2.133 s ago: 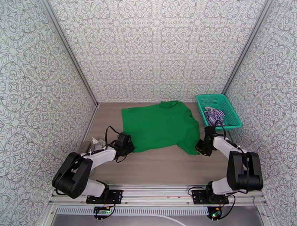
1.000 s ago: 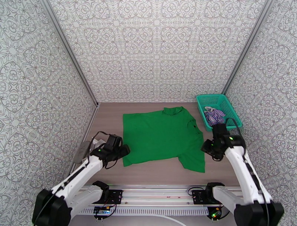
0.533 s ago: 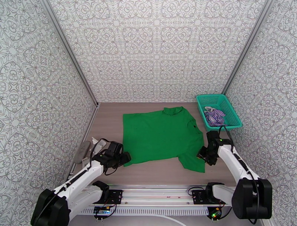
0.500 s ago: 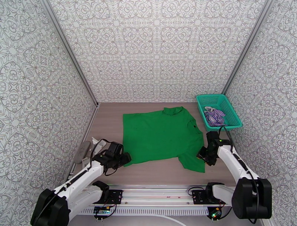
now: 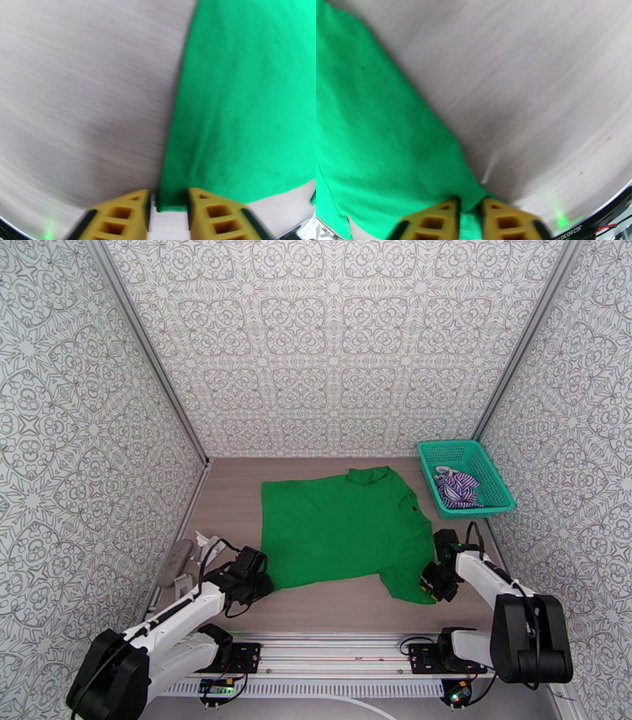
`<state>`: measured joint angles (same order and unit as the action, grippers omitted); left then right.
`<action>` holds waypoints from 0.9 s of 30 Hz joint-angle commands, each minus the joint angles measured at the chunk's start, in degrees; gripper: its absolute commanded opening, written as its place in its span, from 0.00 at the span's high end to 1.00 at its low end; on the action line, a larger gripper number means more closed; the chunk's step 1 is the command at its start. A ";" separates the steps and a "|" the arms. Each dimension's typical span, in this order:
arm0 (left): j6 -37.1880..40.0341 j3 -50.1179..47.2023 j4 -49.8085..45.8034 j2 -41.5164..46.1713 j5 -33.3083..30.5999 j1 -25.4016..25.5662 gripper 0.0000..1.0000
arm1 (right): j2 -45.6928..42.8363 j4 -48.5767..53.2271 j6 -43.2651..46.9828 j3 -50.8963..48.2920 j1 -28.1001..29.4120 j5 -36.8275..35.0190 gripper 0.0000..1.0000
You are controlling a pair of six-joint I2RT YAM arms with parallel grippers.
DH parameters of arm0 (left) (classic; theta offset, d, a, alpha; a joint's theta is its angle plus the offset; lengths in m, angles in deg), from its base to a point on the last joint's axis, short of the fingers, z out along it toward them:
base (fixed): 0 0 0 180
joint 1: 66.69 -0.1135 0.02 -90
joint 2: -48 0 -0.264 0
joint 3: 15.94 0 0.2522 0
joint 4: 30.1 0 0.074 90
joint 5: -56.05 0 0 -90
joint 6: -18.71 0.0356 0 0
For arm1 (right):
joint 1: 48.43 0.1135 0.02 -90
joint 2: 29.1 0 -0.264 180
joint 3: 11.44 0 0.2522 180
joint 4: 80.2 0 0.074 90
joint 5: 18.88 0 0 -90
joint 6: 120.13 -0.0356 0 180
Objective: Fold and stack the mixed laundry pile
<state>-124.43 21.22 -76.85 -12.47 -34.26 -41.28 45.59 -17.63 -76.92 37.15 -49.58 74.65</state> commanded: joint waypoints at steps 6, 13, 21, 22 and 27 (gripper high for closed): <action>1.64 0.79 7.81 -2.25 2.11 0.35 1.00 | -2.45 -2.38 1.67 0.95 -0.35 -3.28 1.00; 4.91 4.64 -0.96 -0.62 0.57 0.74 1.00 | -5.36 2.81 3.92 5.48 -0.33 -2.77 1.00; 8.52 9.58 -9.10 5.14 -1.42 0.61 1.00 | -7.91 8.78 6.03 13.58 0.00 -1.92 1.00; 8.75 10.46 -9.72 4.95 -1.44 0.36 1.00 | -7.62 9.25 6.33 15.09 0.18 -1.55 1.00; 9.53 12.18 -8.95 5.76 -0.86 -2.21 1.00 | -4.46 11.36 8.25 23.72 2.06 -1.46 1.00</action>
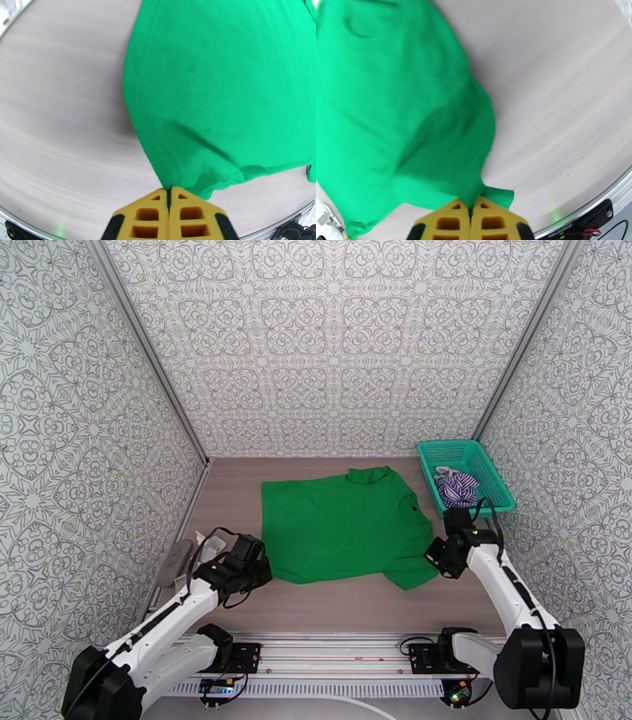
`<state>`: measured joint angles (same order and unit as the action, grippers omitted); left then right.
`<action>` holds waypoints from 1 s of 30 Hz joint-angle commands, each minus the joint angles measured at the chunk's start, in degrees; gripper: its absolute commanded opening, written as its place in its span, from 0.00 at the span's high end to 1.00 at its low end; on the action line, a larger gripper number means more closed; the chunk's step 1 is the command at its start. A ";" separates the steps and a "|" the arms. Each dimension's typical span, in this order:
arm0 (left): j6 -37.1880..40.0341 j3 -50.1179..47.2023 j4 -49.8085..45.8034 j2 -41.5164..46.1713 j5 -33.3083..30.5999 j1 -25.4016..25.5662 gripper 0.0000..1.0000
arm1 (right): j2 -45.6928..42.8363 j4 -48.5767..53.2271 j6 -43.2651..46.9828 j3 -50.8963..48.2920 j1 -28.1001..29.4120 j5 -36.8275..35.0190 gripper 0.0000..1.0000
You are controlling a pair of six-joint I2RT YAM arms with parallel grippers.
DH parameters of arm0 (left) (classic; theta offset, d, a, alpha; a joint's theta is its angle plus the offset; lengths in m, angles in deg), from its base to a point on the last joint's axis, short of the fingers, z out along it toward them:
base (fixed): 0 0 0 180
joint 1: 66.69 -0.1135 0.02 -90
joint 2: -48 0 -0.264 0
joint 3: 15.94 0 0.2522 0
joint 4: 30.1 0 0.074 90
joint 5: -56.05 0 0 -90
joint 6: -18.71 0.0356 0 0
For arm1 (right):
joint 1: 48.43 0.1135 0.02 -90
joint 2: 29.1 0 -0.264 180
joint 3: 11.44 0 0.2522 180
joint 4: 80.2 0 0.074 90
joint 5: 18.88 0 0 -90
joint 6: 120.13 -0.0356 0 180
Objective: Fold and stack the mixed laundry pile
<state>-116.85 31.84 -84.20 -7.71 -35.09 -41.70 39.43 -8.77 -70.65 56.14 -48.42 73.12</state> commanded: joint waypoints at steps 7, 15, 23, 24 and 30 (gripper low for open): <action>3.09 1.69 0.65 1.25 3.04 -6.62 1.00 | 7.72 2.89 4.63 15.06 2.60 0.70 1.00; 4.82 2.29 6.88 -4.32 5.04 -11.81 1.00 | 18.45 0.94 7.23 25.37 4.73 1.75 1.00; 7.17 4.70 12.69 -13.13 6.95 -15.63 1.00 | 28.59 -1.57 9.09 32.58 5.26 2.31 1.00; 7.49 5.05 13.11 -14.38 7.03 -15.75 1.00 | 29.73 -2.14 9.13 33.16 5.33 2.24 1.00; 7.94 5.51 16.42 -19.18 6.96 -17.45 1.00 | 36.72 -4.62 10.04 36.52 5.27 1.87 1.00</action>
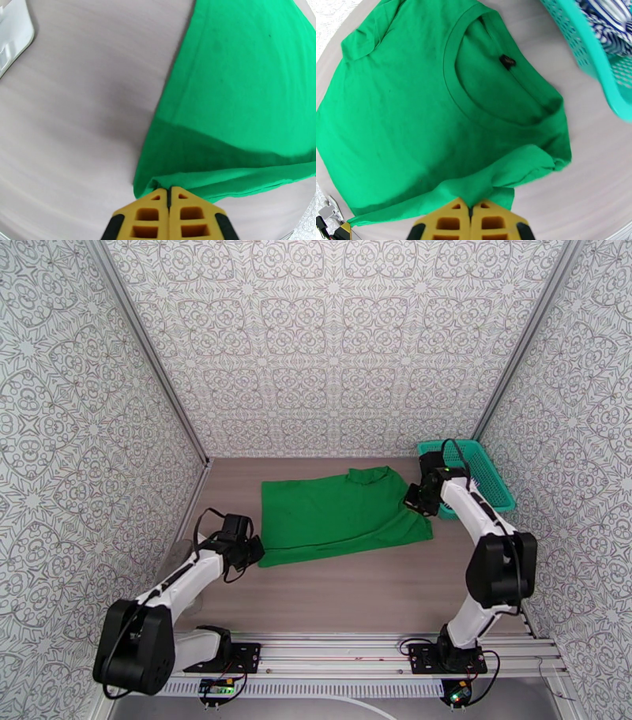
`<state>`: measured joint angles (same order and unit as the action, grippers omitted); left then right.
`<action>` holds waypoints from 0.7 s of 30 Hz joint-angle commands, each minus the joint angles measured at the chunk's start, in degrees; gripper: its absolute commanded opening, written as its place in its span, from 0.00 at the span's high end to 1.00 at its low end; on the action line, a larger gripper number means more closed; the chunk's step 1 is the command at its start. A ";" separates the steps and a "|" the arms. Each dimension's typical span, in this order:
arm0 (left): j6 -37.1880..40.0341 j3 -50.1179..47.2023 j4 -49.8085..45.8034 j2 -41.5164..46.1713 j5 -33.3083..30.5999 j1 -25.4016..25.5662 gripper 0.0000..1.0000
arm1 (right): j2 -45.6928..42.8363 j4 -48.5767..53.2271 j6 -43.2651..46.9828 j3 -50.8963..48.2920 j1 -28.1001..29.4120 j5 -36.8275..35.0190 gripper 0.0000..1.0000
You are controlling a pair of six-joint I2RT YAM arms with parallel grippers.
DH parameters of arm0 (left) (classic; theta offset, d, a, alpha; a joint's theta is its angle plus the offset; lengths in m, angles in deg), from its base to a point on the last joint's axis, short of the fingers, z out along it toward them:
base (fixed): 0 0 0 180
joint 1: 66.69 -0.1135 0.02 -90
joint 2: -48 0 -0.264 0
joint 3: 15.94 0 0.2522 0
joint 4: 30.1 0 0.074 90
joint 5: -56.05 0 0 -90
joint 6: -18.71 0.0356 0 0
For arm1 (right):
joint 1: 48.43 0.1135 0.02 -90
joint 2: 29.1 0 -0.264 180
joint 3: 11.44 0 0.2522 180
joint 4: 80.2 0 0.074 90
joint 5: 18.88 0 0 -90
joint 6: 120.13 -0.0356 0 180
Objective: Fold and stack the mixed laundry pile
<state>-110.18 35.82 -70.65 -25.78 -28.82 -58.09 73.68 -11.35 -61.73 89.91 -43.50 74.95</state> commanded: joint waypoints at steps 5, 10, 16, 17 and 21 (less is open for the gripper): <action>1.37 2.48 3.79 -3.84 0.51 -2.24 1.00 | 8.41 -4.22 2.32 5.38 0.26 0.34 1.00; 1.78 4.04 3.47 -6.08 -0.06 -3.32 0.67 | 12.79 -6.22 3.92 6.22 0.08 -0.16 0.88; 4.64 6.93 -2.91 -1.39 -4.60 -5.71 0.33 | 12.06 -5.46 6.20 5.86 -0.25 -3.57 0.53; 5.60 7.71 -4.55 -0.25 -5.59 -5.79 0.33 | 11.21 -5.15 6.49 5.92 -0.27 -3.75 0.52; 9.36 11.37 -10.04 3.34 -6.86 -3.39 0.42 | 5.28 -5.27 6.85 2.88 -0.10 -3.73 0.49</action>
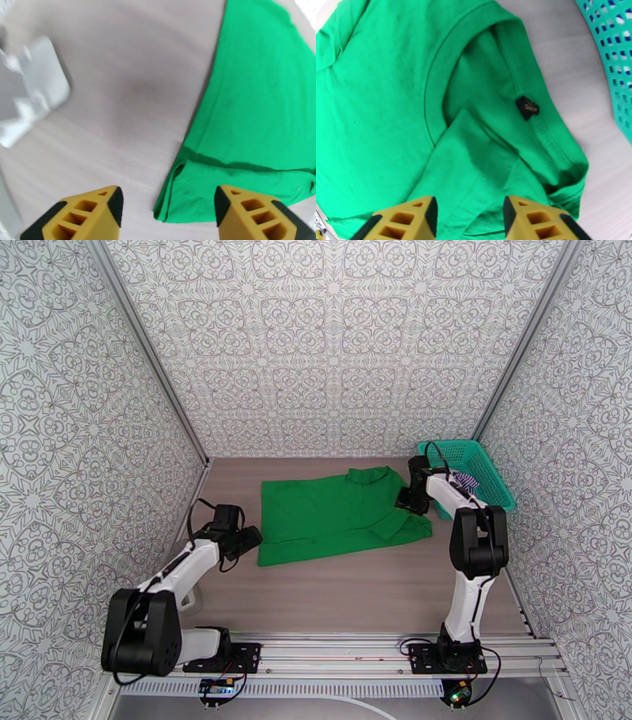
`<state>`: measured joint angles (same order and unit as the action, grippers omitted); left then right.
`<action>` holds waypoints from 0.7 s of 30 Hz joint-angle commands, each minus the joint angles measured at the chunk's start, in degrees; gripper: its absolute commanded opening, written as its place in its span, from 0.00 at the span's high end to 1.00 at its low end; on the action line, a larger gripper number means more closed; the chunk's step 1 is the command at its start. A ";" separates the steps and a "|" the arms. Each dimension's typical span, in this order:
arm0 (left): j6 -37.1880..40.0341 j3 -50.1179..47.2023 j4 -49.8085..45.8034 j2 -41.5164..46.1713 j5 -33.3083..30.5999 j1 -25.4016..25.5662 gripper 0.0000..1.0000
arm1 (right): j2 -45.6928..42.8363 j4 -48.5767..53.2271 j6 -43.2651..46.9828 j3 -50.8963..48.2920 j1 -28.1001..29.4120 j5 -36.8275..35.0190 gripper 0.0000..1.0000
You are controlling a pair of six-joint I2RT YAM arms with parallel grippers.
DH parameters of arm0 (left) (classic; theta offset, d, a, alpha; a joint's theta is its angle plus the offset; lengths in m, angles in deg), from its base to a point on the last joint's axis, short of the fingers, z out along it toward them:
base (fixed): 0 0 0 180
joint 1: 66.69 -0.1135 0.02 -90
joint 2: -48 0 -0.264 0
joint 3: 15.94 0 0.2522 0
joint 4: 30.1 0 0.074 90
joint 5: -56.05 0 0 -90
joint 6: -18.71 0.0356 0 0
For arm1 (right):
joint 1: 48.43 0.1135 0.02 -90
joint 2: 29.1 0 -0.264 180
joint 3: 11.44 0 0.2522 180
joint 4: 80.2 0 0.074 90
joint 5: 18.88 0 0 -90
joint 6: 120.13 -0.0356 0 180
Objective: Fold and stack the mixed laundry pile
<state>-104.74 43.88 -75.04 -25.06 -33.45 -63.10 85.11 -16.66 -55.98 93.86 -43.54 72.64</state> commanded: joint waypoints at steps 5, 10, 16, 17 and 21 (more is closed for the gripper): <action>3.12 4.64 -3.54 -0.43 2.16 10.41 0.65 | -12.04 -3.53 -1.19 -10.29 2.06 3.51 0.56; 1.48 3.56 4.55 -9.71 4.81 13.21 0.81 | -10.72 -10.28 -4.25 -16.95 3.38 9.17 0.75; 1.55 2.19 9.40 -17.20 6.51 10.64 0.83 | -3.21 -13.74 -3.73 -15.72 3.35 8.09 0.82; 1.63 1.69 9.63 -17.62 5.93 10.08 0.83 | -1.71 -13.81 -3.60 -14.99 3.38 7.40 0.82; 1.80 -1.47 10.35 -17.16 5.53 6.99 0.83 | 1.34 -13.83 -3.60 -13.62 3.33 3.82 0.81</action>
<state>-102.73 44.60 -66.80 -42.61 -28.56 -54.20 84.02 -28.60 -59.26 78.83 -40.15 79.54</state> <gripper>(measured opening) 0.166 0.186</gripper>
